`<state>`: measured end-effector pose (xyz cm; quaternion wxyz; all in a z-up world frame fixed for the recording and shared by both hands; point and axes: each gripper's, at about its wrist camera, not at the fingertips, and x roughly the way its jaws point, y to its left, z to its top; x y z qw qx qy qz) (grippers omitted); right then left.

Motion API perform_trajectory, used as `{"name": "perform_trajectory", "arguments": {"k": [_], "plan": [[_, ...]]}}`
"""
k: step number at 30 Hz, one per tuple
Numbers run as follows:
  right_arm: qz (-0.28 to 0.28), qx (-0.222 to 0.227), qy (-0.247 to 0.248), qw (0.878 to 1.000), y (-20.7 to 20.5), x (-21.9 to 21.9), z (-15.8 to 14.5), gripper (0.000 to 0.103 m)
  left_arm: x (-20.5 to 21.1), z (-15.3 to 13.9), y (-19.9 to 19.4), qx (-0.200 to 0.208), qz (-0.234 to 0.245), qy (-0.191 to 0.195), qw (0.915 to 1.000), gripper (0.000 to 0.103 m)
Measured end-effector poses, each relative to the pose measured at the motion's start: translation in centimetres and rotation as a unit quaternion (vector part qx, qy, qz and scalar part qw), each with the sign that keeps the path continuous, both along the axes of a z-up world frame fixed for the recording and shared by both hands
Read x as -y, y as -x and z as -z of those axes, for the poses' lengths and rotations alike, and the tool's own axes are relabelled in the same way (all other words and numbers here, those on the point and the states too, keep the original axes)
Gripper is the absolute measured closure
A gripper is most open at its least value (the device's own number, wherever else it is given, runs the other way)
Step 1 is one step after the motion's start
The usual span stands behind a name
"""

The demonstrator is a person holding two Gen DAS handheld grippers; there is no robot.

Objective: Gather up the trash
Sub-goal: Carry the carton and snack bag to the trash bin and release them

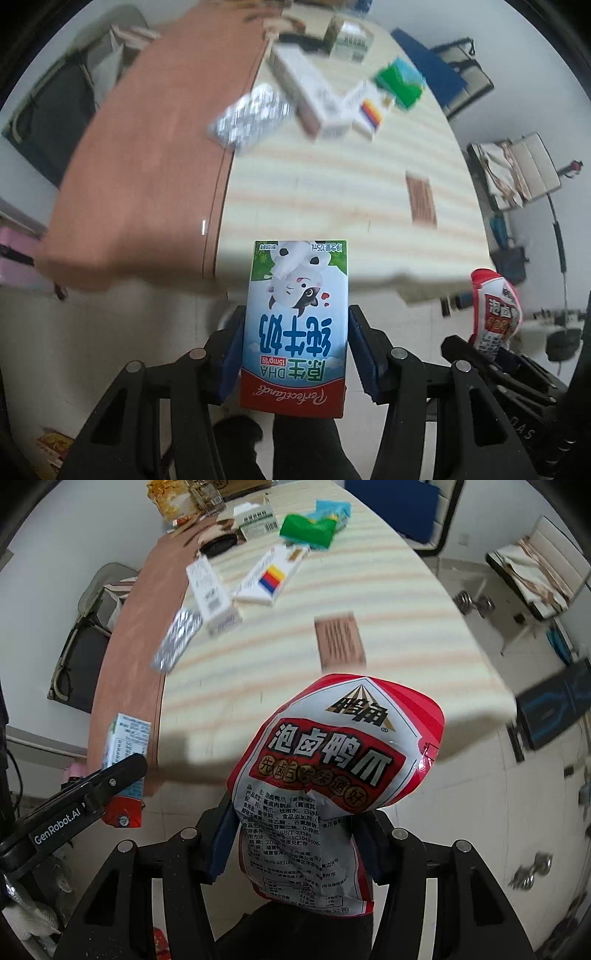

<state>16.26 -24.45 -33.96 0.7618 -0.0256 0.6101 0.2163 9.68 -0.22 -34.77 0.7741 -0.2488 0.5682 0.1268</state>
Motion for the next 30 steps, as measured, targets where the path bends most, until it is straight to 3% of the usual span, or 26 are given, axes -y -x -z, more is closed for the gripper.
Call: {"name": "perform_trajectory", "arguments": {"k": [8, 13, 16, 18, 20, 22, 24, 25, 28, 30], "plan": [[0.036, -0.076, 0.023, 0.996, 5.1, 0.8, 9.6, 0.045, -1.1, 9.8, 4.0, -0.073, -0.015, 0.120, 0.9900, 0.054], [0.042, -0.115, 0.024, 0.992, 5.1, 0.6, 17.8, 0.044, -1.8, 16.4, 3.2, -0.094, -0.025, 0.140, 0.9853, 0.053], [0.052, -0.146, 0.011, 0.988, 4.4, 0.8, 24.5, 0.043, -1.8, 21.3, 2.3, -0.109, -0.013, 0.121, 0.9866, 0.049], [0.055, -0.168, 0.000, 0.984, 3.9, 0.9, 28.7, 0.040, -2.0, 24.4, 2.0, -0.117, -0.009, 0.108, 0.9872, 0.019], [0.063, -0.196, -0.014, 0.978, 3.6, 1.0, 33.3, 0.038, -2.5, 27.4, 2.3, -0.126, -0.008, 0.087, 0.9881, 0.010], [0.068, -0.211, -0.015, 0.975, 3.4, 0.8, 36.8, 0.034, -2.9, 30.0, 2.7, -0.132, -0.012, 0.075, 0.9883, 0.010], [0.065, -0.213, -0.008, 0.975, 3.3, 0.6, 39.3, 0.019, -3.4, 32.0, 3.3, -0.140, -0.018, 0.055, 0.9884, 0.010], [0.064, -0.211, 0.000, 0.975, 3.4, 0.6, 40.4, 0.019, -3.6, 32.7, 3.6, -0.144, -0.021, 0.041, 0.9885, 0.010], [0.059, -0.208, 0.023, 0.976, 4.0, 0.3, 42.2, 0.007, -4.0, 34.3, 4.6, -0.159, -0.028, -0.001, 0.9869, 0.010], [0.049, -0.198, 0.044, 0.978, 4.4, -0.1, 42.5, 0.003, -4.2, 34.3, 5.3, -0.165, -0.025, -0.008, 0.9859, 0.009]]}}
